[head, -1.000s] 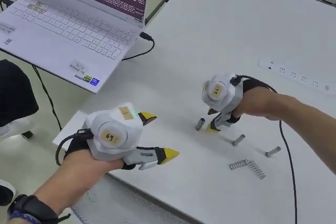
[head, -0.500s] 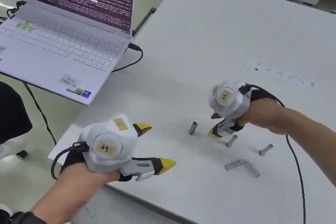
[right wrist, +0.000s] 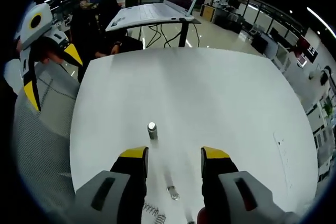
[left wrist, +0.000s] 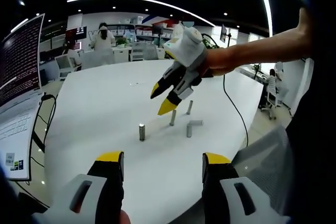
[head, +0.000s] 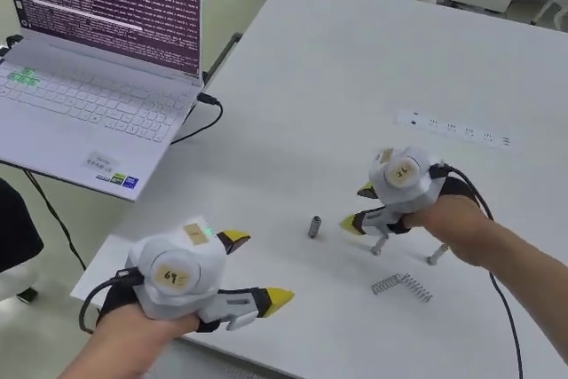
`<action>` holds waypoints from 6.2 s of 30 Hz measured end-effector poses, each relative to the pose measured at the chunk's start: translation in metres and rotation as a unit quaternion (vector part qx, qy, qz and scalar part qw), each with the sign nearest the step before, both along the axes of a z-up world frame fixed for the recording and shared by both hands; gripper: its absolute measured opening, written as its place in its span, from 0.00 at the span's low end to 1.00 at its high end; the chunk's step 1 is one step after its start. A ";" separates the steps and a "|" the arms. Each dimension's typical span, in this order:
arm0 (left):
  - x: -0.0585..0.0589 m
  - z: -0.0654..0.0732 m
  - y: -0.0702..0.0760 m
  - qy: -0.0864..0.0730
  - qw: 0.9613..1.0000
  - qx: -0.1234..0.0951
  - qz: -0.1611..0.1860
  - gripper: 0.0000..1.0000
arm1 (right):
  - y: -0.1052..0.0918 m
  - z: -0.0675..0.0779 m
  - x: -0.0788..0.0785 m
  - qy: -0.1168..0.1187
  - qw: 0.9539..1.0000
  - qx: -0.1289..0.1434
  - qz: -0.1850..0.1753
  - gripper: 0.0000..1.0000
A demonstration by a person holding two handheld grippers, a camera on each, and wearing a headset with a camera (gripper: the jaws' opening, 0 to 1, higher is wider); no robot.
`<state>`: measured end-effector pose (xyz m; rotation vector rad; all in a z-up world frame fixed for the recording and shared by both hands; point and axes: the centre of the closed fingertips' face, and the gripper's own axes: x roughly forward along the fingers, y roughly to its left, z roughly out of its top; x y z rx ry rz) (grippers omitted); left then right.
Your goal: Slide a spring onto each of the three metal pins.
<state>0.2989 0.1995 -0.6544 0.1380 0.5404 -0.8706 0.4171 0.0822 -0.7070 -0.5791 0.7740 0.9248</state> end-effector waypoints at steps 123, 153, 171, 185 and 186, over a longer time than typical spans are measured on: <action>0.001 -0.041 -0.133 0.041 0.987 0.045 -0.149 0.53 | -0.141 0.032 -0.165 -0.030 0.945 0.169 -0.277 0.62; 0.011 -0.096 -0.184 0.080 0.982 0.064 -0.155 0.41 | -0.151 0.029 -0.170 -0.016 0.949 0.168 -0.266 0.60; 0.023 -0.118 -0.194 0.098 0.984 0.071 -0.134 0.22 | -0.150 0.021 -0.176 -0.002 0.951 0.163 -0.264 0.58; 0.027 -0.135 -0.192 0.104 0.983 0.096 -0.119 0.10 | -0.152 0.020 -0.178 -0.001 0.950 0.163 -0.267 0.59; 0.027 -0.135 -0.191 0.106 0.983 0.096 -0.117 0.09 | -0.152 0.020 -0.178 -0.001 0.950 0.163 -0.267 0.59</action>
